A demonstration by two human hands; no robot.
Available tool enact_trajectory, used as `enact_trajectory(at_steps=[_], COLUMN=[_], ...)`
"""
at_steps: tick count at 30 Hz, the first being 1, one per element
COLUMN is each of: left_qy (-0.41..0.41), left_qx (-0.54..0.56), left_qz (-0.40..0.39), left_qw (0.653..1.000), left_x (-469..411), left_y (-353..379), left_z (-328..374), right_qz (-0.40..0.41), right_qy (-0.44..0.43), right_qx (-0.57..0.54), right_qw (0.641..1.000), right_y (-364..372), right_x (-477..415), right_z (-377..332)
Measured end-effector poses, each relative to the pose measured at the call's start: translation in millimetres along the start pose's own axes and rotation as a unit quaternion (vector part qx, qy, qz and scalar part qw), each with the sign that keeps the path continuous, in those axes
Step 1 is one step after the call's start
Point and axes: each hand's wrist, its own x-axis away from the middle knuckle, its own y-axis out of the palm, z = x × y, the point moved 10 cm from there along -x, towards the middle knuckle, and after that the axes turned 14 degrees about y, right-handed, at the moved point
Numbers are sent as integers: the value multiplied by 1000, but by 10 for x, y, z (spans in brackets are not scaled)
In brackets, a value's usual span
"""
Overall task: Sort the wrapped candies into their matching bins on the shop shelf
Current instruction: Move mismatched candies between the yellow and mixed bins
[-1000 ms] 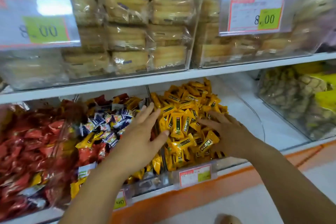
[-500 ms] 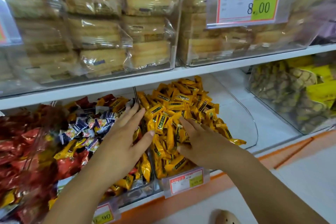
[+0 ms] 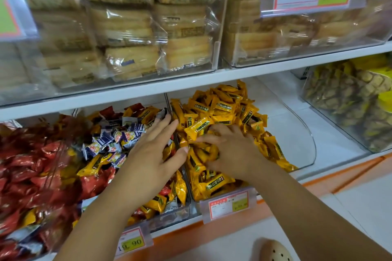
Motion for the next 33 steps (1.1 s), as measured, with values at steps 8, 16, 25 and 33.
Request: enact_trajectory(at_steps=[8,16,25,33], left_qy=[4,16,7,9], left_qx=[-16,-58,-25,-27], left_qz=[-16,-30,-37,-37], left_qw=[1000,998,999,999], left_x=[3,-5,-5,-8], left_y=[8,8,6,21], left_z=[-5,0,-4,12], right_qz=[44,-198,-88,-69], right_qy=[97,-112,-147,-20], right_qx=[-142,96,173,-1], right_qw=[984,969,970,997], right_y=[-492,278,246,-194], right_x=[27,262,201,-227], right_z=[882,-447,-387,89])
